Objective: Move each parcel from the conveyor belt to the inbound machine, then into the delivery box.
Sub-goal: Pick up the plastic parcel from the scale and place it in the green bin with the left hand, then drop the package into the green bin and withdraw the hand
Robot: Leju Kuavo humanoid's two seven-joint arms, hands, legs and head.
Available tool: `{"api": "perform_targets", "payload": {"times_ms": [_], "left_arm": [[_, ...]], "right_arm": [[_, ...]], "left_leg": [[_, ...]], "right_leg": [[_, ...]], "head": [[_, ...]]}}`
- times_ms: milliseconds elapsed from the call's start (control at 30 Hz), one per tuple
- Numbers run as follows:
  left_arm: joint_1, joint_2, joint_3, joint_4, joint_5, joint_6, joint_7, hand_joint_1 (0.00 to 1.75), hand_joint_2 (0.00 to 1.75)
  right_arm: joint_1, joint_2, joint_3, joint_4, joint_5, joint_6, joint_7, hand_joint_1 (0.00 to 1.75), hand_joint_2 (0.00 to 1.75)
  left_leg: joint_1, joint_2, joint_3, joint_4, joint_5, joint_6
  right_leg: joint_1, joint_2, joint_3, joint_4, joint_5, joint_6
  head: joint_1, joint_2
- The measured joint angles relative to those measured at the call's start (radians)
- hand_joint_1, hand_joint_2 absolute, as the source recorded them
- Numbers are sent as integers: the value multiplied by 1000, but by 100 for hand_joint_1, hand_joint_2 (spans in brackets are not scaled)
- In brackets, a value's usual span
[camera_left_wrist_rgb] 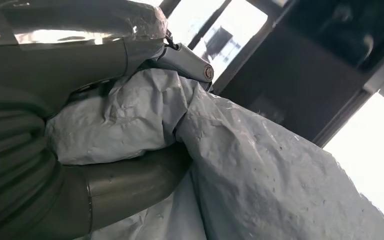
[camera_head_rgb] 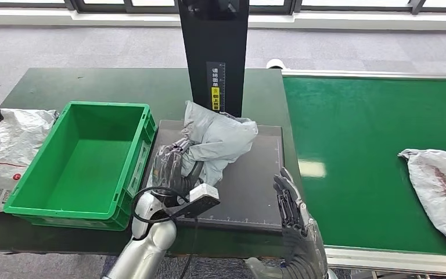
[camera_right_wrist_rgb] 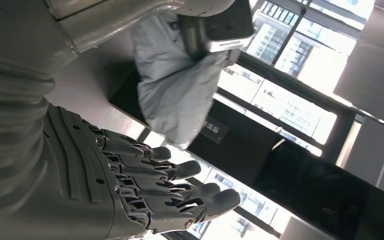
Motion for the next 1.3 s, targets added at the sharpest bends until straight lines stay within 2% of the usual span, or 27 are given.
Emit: {"api": "perform_targets", "payload": {"times_ms": [133,267,400,500,667,900,1100,1300], "left_arm": [[29,13,0,-152,-27,40,11,175,175],[43,24,0,-235,-33,42,18,175,175],[48,33,2,-272,-61,62,21,175,175],[39,40,18,-300,-133,81,59,175,175],[-32,70,90,-299,-156,81,139,175,175],[-159,128,231,-137,-173,62,200,175,175],[-288,194,375,177,-214,77,251,175,175],[-348,228,466,399,-265,78,276,175,175]], "right_arm": [[7,0,0,-2,2,-9,0,0,175],[8,0,0,-2,2,-9,0,0,175],[8,0,0,-2,-2,-8,0,0,175],[8,0,0,-2,-14,-5,-3,0,175],[8,0,0,-2,-23,4,-9,0,175],[9,0,0,-2,-18,-5,-10,0,175],[15,0,-6,-3,-13,-7,-10,0,175],[22,0,-18,-16,-7,-6,-8,0,175]], "left_leg": [[0,0,0,0,0,0],[0,0,0,0,0,0],[0,0,0,0,0,0],[0,0,0,0,0,0],[0,0,0,0,1,-1],[1,1,0,0,2,-3],[1,5,0,0,3,-3],[1,3,-1,0,3,-3]], "right_leg": [[0,0,0,0,0,0],[0,0,0,0,0,0],[0,0,0,0,0,0],[0,0,0,0,0,0],[0,0,-1,0,0,0],[1,1,-1,1,1,-2],[1,5,-3,1,3,-3],[1,3,-3,1,3,-3]], "head": [[0,0],[0,0],[0,0],[0,0],[0,0],[0,0],[0,0],[0,0]]}}
